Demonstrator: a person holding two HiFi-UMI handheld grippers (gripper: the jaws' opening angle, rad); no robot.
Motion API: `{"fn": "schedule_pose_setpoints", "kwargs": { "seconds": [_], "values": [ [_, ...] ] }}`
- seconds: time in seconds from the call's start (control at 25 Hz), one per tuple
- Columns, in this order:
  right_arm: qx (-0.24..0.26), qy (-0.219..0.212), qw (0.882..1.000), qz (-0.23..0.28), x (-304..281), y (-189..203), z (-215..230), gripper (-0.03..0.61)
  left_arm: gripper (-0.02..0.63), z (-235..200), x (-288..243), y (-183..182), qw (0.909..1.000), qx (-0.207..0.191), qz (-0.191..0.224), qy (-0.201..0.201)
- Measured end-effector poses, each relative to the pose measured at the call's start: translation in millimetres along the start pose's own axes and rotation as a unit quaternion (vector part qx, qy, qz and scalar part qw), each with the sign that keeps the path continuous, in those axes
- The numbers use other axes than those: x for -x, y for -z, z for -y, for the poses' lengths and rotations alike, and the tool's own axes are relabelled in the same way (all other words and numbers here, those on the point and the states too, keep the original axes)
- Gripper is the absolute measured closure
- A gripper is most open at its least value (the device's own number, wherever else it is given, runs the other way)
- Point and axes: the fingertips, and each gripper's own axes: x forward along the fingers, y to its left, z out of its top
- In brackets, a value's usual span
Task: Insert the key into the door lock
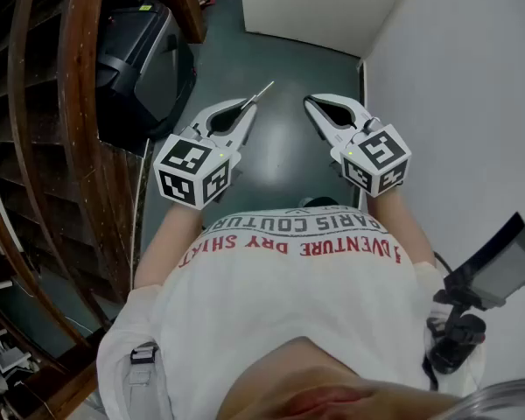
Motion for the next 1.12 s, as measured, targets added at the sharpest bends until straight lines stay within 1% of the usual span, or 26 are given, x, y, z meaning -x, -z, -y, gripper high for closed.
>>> {"fn": "schedule_pose_setpoints", "kwargs": {
  "seconds": [0.2, 0.48, 0.72, 0.88, 0.96, 1.04, 1.12],
  "values": [
    [-0.002, -0.004, 1.0, 0.0, -1, -5, -4, 0.577, 0.591, -3, 2, -6, 1.0, -0.002, 0.001, 0.002],
    [-0.026, -0.009, 1.0, 0.008, -1, -3, -9, 0.577, 0.591, -1, 4, -4, 0.9999, 0.0, 0.003, 0.013],
    [-0.015, -0.014, 1.0, -0.005, -5, 1, -17, 0.575, 0.591, -14, 14, 3, 0.9999, 0.01, 0.0, 0.005],
    [-0.017, -0.007, 1.0, -0.01, -11, 0, -7, 0.575, 0.591, -24, 8, -3, 0.9991, 0.033, 0.01, 0.022],
    [-0.019, -0.007, 1.0, -0.017, -14, 6, 2, 0.575, 0.591, -28, -3, -5, 0.9986, 0.041, 0.017, 0.03],
    [-0.024, -0.007, 0.999, -0.025, -22, 16, 18, 0.575, 0.591, -38, -19, -5, 0.9985, 0.043, 0.015, 0.029],
    [-0.033, -0.006, 0.999, -0.03, -39, 21, 42, 0.575, 0.591, -57, -41, -3, 0.9987, 0.044, 0.004, 0.027]
  ]
}}
